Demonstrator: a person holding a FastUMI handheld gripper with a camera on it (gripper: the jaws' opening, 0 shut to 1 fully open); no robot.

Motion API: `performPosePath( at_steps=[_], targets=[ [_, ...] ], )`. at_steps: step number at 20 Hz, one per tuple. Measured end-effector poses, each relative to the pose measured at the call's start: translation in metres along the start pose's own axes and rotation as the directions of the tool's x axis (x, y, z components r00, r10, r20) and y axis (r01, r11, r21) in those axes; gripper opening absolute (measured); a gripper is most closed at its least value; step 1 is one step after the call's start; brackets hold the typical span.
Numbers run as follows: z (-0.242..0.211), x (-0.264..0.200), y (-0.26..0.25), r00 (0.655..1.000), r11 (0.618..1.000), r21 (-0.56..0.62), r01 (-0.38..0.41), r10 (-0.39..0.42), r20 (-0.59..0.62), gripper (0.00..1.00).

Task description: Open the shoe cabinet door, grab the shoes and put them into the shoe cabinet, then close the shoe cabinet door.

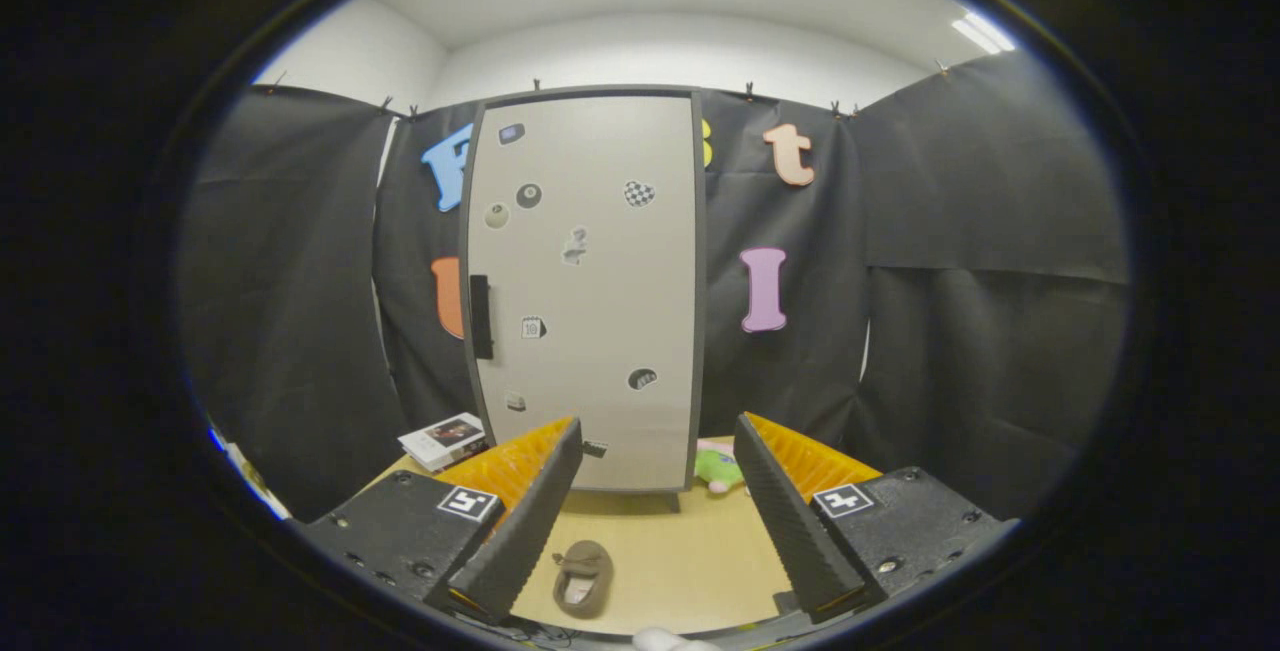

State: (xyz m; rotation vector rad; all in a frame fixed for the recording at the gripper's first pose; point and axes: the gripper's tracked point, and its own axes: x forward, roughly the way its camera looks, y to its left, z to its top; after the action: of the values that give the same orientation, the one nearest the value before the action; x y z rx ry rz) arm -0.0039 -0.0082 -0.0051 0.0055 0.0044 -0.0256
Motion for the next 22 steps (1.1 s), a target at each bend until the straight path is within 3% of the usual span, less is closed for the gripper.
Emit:
performPosePath(
  at_steps=[9,22],
  targets=[
    [0.009,0.041,0.036,1.0,1.0,-0.014,-0.021,0.021,-0.004,0.99],
    [0.042,0.194,0.199,0.977,0.976,0.038,-0.215,0.215,0.008,0.99]
  ],
)
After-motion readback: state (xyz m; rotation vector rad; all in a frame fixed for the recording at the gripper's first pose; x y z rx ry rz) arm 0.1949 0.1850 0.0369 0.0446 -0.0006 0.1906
